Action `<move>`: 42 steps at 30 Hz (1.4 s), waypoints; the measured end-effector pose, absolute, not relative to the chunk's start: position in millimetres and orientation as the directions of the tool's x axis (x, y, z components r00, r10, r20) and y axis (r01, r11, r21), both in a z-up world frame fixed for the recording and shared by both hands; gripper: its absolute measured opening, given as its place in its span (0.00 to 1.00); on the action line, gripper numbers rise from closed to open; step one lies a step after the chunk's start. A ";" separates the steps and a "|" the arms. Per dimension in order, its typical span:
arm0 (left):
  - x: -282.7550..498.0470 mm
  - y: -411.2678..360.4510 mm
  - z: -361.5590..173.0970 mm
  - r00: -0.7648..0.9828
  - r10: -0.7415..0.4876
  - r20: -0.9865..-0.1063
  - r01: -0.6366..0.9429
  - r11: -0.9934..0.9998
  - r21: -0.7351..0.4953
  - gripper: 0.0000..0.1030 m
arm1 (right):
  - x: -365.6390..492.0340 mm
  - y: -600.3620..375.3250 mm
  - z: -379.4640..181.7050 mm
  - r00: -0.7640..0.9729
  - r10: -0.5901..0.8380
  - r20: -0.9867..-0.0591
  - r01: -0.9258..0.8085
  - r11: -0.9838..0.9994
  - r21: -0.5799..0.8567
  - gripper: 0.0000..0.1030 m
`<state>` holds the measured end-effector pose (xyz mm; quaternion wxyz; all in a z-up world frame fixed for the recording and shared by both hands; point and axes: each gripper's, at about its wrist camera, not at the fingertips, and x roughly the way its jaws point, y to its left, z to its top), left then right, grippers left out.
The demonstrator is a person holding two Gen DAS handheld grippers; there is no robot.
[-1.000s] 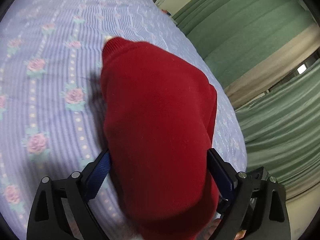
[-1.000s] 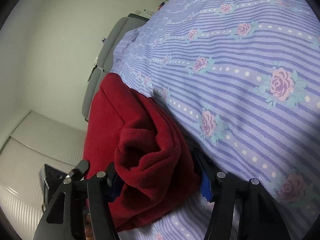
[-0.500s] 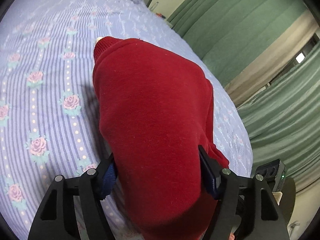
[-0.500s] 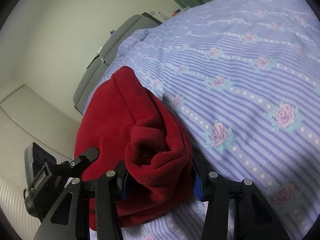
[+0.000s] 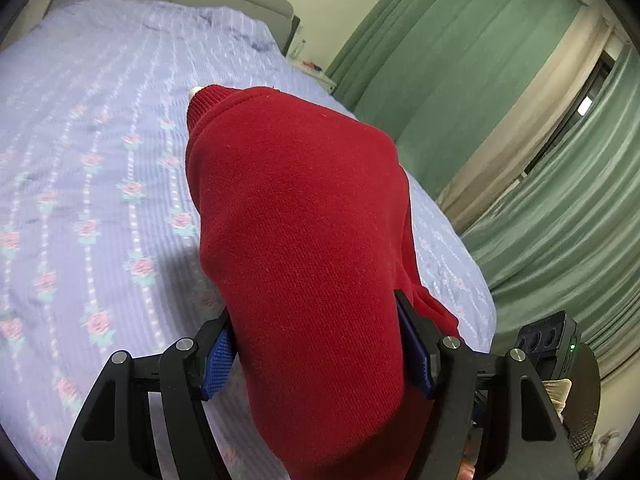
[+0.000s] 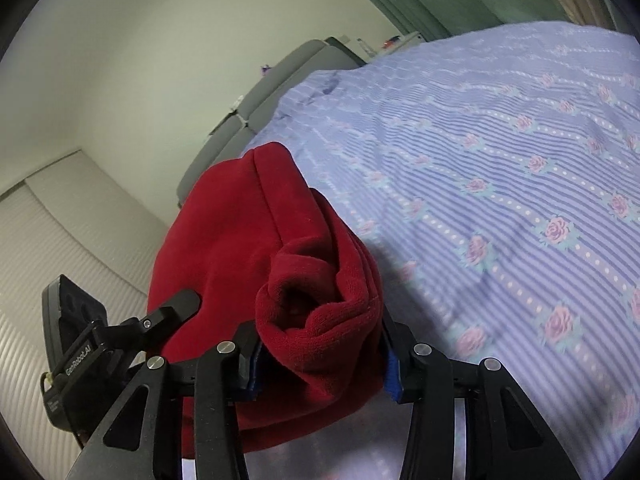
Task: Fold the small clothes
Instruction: 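Lift and carry the bundle with both grippers to the beige plaid stack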
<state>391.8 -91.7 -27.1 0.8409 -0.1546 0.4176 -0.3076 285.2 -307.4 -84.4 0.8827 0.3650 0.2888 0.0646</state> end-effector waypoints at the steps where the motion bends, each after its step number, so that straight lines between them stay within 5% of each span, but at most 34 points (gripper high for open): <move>1: 386.1 -87.1 -22.5 0.473 -0.643 -0.603 0.386 0.766 -0.514 0.68 | 282.5 -303.9 -82.2 0.825 0.329 -0.459 0.090 0.726 0.682 0.44; 25: 249.0 65.1 29.9 0.679 -0.576 -0.455 0.310 0.787 -0.533 0.68 | 204.4 -182.6 -5.7 0.802 0.464 -0.376 -0.170 0.781 0.601 0.44; 42: 172.4 218.3 50.9 0.809 -0.380 -0.448 0.117 0.852 -0.511 0.68 | 195.1 -44.0 13.4 0.653 0.671 -0.352 -0.405 0.702 0.586 0.44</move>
